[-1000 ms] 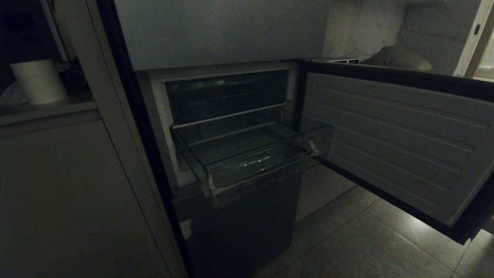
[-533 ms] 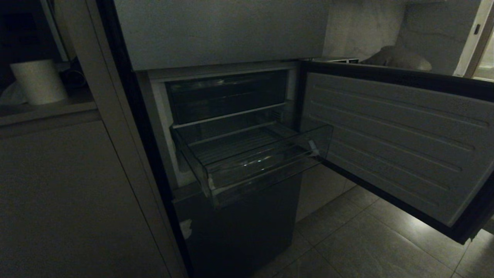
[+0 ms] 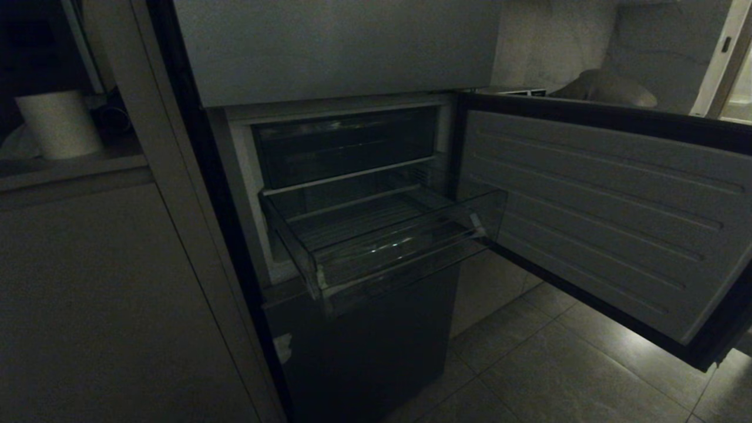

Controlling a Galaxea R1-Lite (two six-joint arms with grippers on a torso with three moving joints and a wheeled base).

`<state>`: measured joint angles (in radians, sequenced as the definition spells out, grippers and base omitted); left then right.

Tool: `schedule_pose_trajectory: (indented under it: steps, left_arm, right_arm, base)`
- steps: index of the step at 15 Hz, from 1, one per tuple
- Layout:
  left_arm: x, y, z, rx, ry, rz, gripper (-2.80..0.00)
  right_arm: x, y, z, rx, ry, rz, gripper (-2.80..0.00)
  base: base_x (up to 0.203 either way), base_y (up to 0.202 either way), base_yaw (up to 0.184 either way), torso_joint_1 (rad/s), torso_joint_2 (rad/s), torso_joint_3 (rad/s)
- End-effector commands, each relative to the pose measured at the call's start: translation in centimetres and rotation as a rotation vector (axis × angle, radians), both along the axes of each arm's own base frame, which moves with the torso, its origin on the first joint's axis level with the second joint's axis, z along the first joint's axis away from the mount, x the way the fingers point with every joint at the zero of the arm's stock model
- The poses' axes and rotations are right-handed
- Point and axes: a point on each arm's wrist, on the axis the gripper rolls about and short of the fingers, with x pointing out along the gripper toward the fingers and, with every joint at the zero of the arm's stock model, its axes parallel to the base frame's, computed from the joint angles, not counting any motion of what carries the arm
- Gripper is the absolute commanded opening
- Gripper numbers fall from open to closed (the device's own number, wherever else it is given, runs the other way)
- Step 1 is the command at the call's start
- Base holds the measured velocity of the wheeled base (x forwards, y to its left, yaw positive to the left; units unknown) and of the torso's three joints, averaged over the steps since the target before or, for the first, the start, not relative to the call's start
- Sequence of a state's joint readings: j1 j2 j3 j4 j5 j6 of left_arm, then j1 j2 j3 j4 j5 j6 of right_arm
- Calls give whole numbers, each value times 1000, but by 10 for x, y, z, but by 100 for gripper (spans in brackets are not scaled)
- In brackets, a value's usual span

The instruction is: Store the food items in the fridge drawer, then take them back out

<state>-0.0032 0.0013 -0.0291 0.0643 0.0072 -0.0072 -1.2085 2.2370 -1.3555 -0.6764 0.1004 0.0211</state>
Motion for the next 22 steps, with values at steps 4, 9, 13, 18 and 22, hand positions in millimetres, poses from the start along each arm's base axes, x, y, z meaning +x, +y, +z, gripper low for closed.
schedule_pose_trajectory:
  steps: [4, 9, 13, 18, 22]
  left_arm:
    - [0, 0, 0, 0, 0, 1, -280]
    - [0, 0, 0, 0, 0, 1, -280]
    - [0, 0, 0, 0, 0, 1, -280]
    - [0, 0, 0, 0, 0, 1, -280]
    - [0, 0, 0, 0, 0, 1, -280]
  right_arm:
    - [1, -13, -12, 1, 0, -7, 0]
    - [4, -22, -21, 1, -1, -3, 0]
    - [7, -30, -30, 4, 0, -1, 0]
    - [8, -33, -41, 19, 5, -1, 0]
    - [8, -30, -39, 23, -1, -3, 0]
  base:
    - [0, 0, 0, 0, 0, 0]
    - [0, 0, 0, 0, 0, 0]
    - [0, 0, 0, 0, 0, 0]
    - [0, 0, 0, 0, 0, 0]
    - [0, 0, 0, 0, 0, 0]
